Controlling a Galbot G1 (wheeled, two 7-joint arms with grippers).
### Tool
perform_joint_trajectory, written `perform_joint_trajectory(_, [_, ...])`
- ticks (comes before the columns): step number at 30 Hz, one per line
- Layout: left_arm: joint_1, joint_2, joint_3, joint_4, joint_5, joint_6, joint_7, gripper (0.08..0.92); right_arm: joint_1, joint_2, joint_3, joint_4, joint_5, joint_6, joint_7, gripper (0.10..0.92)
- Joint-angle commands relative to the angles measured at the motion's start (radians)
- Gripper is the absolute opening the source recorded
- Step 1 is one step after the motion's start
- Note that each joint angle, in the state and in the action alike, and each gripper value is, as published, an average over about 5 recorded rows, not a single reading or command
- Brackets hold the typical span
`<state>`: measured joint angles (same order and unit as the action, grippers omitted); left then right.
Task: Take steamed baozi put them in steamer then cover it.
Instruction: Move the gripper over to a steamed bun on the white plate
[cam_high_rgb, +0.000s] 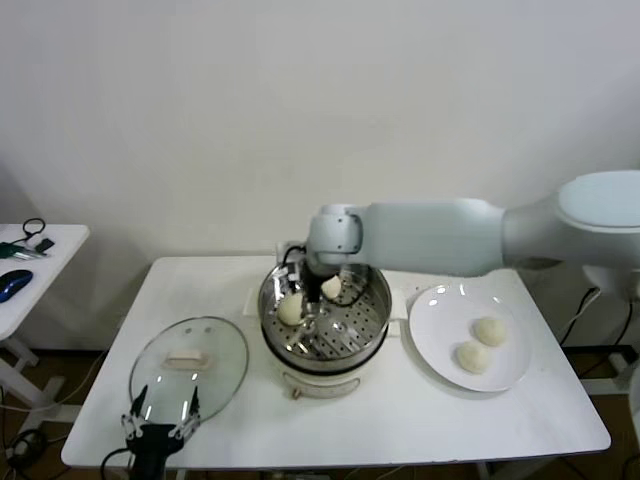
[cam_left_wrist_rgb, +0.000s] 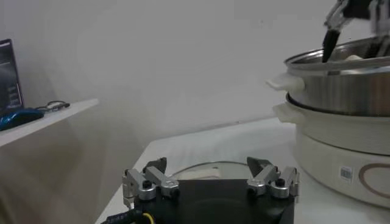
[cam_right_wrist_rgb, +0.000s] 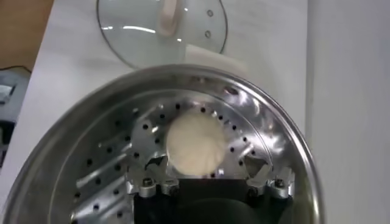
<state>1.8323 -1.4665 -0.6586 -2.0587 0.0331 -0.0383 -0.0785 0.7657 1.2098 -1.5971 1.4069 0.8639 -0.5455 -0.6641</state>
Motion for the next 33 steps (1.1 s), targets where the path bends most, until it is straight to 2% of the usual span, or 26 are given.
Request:
perform_joint_trajectory(1, [-0.012,0.005,-0.006,-0.005,-0.005,0.055,-0.013,0.823,0.324,-0.341,-0.219,0.108,-0.058,0.196,-0.302,0.823])
perform_joint_trajectory(7, [-0.031,0.006,-0.009,-0.021,-0.006,0.098,-0.029,0.823,0.338,-0.595,-0.369,0.177,-0.254,0.24,-0.317,0.823])
perform_joint_trajectory(13, [-0.038,0.007,-0.01,-0.042,-0.009,0.124,-0.03,0.823,0.059,-0.721,-0.206,0.121,-0.441,0.222,-0.272,0.823])
perform_joint_trajectory(21, [-0.053,0.004,-0.014,-0.061,-0.041,0.24,0.026,0.823,-0.301,-0.729,0.077,0.054,-0.56,0.201,-0.247,0.823])
perform_joint_trajectory(25, [-0.056,-0.002,-0.02,-0.059,-0.048,0.239,0.057,0.823,-0.421,-0.707,0.176,0.011,-0.611,0.197,-0.238,0.823])
perform_joint_trajectory(33, [-0.051,-0.006,-0.022,-0.054,-0.05,0.229,0.066,0.823,-0.595,-0.67,0.335,-0.063,-0.665,0.186,-0.221,0.823])
